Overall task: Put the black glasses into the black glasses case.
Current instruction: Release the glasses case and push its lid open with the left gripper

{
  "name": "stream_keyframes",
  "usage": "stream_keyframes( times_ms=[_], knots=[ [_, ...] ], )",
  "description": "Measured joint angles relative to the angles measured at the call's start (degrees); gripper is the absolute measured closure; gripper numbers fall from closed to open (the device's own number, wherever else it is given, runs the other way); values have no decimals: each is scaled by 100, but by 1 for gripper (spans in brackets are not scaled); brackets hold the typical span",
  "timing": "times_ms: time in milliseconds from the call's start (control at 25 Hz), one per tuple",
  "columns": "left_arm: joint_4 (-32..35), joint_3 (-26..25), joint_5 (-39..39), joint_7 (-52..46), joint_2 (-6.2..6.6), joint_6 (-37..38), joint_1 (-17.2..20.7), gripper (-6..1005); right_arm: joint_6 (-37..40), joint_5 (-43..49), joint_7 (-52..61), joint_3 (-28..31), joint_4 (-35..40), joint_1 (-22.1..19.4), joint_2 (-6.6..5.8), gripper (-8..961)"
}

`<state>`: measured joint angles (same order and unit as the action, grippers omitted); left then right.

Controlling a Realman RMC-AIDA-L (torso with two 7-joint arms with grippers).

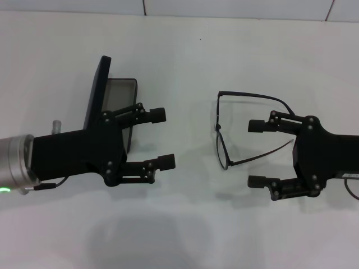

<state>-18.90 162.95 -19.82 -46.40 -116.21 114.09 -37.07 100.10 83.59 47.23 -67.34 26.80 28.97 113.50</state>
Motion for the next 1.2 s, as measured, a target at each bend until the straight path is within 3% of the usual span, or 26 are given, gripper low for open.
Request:
stream_keyframes(
  times_ms=[440, 640, 920, 1080, 1200],
  knots=[
    [0, -13, -83, -34, 8, -13, -13, 142, -58, -18, -79, 37, 11, -66, 48, 69],
    [-248, -43, -746, -784, -12, -176, 15, 149, -68, -23, -104, 106, 5, -69, 49, 69],
    [-1729, -8, -1067, -2963, 35, -634, -290, 159, -139, -1, -125, 178, 0, -116, 37, 70],
    [-2923, 4, -574, -4214, -40, -751, -668, 165, -139, 1, -156, 178, 0, -122, 22, 70],
    [-3415, 6, -30, -4806, -131, -853, -998, 170, -139, 1, -170, 171, -1, -121, 23, 70]
  ],
)
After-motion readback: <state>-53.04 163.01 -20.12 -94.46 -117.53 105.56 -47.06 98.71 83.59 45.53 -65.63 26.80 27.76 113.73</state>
